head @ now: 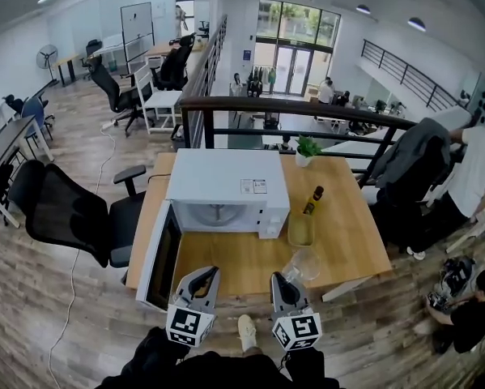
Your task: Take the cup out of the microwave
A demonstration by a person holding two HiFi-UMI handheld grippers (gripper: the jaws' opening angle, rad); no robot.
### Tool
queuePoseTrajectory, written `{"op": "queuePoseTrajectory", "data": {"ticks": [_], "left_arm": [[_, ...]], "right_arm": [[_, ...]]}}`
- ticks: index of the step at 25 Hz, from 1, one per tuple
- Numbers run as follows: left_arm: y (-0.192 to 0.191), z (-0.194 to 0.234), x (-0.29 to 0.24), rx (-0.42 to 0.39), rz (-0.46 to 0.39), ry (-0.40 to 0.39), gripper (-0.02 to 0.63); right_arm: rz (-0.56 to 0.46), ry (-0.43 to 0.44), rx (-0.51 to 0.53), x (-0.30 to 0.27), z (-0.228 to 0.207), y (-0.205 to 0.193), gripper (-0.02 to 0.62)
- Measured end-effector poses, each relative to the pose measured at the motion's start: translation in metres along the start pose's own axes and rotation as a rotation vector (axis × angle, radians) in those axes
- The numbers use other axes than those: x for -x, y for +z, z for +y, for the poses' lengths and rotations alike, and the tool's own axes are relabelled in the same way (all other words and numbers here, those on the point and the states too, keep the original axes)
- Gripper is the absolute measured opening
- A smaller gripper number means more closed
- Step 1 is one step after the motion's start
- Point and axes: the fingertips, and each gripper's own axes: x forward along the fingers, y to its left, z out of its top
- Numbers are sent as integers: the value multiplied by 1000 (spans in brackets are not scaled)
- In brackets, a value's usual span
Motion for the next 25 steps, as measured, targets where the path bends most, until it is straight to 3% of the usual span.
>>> {"op": "queuePoseTrajectory", "data": {"ticks": [6,25], "left_arm": [[1,-12,2,0,3,-27,25],[-4,-7,-3,6,4,-9,25]], "right_arm": [[0,-25,5,13,-4,0,18],[6,-3,18,5,-4,-2,18]]}}
